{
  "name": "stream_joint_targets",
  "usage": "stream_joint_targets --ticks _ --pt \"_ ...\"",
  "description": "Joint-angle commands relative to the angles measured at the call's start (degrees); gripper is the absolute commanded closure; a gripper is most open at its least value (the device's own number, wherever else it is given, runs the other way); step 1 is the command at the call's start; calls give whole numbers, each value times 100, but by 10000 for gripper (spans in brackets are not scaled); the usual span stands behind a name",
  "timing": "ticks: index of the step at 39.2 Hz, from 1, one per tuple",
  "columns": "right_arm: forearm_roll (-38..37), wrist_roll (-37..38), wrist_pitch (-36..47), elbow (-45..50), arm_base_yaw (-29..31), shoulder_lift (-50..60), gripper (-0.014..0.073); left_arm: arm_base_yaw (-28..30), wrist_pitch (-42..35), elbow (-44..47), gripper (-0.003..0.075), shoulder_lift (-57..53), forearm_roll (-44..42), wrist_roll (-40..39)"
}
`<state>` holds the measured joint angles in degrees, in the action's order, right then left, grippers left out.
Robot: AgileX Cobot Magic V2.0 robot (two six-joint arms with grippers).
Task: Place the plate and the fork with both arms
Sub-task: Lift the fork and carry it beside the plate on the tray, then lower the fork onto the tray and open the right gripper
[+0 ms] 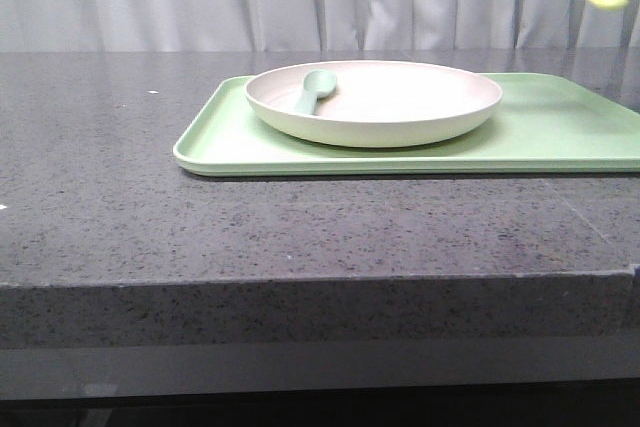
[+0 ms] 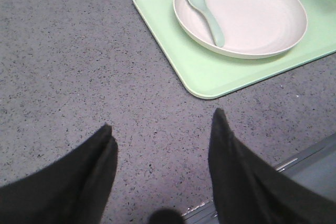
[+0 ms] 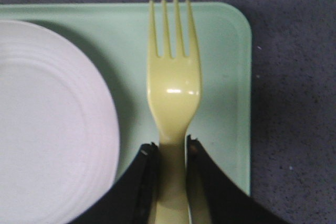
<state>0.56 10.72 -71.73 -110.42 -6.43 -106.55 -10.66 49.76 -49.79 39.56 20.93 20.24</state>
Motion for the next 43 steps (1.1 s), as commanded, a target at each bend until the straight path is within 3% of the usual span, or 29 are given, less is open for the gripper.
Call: stream_joint_targets --ticks 1,30,39,43 --pt "-56 -194 -470 150 126 266 489 5 -373 -159 330 -10 125 -3" --pt "190 -334 -480 362 165 -543 477 5 -373 -159 330 -10 125 -3" --pt "190 -359 -440 362 165 -543 281 5 -373 -159 330 -10 125 -3" --pt "190 -359 -398 362 165 -543 244 5 -373 -159 330 -10 125 -3"
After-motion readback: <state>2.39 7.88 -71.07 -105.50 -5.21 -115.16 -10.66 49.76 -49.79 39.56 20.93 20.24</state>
